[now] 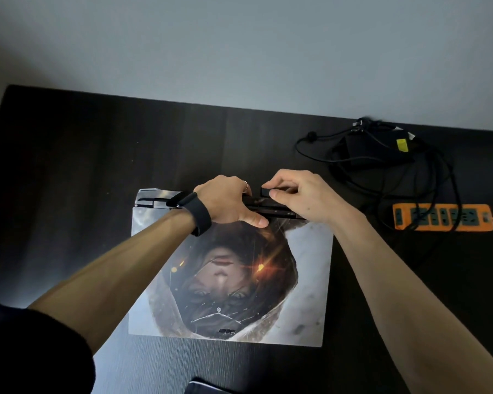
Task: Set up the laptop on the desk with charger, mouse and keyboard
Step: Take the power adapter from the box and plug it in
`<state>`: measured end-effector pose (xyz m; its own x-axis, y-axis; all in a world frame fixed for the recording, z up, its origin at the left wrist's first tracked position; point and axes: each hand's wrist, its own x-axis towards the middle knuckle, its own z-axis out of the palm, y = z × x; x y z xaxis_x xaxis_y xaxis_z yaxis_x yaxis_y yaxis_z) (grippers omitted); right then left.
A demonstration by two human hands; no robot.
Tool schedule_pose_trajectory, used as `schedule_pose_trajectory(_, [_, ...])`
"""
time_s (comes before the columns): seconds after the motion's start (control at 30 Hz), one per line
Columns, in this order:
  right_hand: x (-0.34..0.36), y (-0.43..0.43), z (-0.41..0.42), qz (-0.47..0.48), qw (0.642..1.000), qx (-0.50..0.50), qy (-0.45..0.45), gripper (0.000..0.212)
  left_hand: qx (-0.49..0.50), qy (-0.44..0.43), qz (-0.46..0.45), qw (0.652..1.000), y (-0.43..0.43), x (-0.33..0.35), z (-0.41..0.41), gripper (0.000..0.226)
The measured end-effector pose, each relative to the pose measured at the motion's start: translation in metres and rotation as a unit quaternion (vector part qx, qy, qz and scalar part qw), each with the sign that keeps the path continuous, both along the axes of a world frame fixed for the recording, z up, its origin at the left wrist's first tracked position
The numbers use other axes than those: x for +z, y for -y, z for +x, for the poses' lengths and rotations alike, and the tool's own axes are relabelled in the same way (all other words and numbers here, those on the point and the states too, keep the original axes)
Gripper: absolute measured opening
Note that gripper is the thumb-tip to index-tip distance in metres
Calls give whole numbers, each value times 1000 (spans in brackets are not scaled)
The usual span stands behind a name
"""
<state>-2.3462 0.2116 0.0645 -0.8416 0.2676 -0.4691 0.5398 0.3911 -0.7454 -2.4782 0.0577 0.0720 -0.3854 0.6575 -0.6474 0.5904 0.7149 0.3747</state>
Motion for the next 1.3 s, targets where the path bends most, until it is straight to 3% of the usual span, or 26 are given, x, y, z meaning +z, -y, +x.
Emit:
schedule_pose_trajectory(0.17, [-18,0,-3,31,999,3,8,17,-6,14,-7,1000,-5,-16,-7,58])
schedule_pose_trajectory(0.33, [-48,20,3,208,977,-35,23,23,-5,-6,-17,1000,-5,-42,-7,62])
schedule_pose_trajectory(0.43, [-58,29,7,261,961,-92,-3,25,11,-22,-3,1000,-2,-51,-7,63])
schedule_pose_trajectory(0.67, [-74,33,12,342,938,-52,-14,35,10,-63,44,997,-2,-53,-6,64])
schedule_pose_trajectory(0.8, [-78,39,14,361,929,-79,-23,31,-29,-83,11,996,-8,-48,-10,57])
schedule_pose_trajectory(0.93, [-80,34,16,321,939,-116,-37,29,-18,-67,18,997,-6,-44,-5,51])
schedule_pose_trajectory(1.03, [-76,32,14,295,950,-105,-12,27,15,-54,51,997,6,-54,0,52])
schedule_pose_trajectory(1.13, [-71,27,13,260,953,-155,31,18,77,-38,99,991,16,-61,5,49])
schedule_pose_trajectory(1.3, [-68,35,3,264,938,-206,83,12,100,-63,108,987,20,-64,12,49])
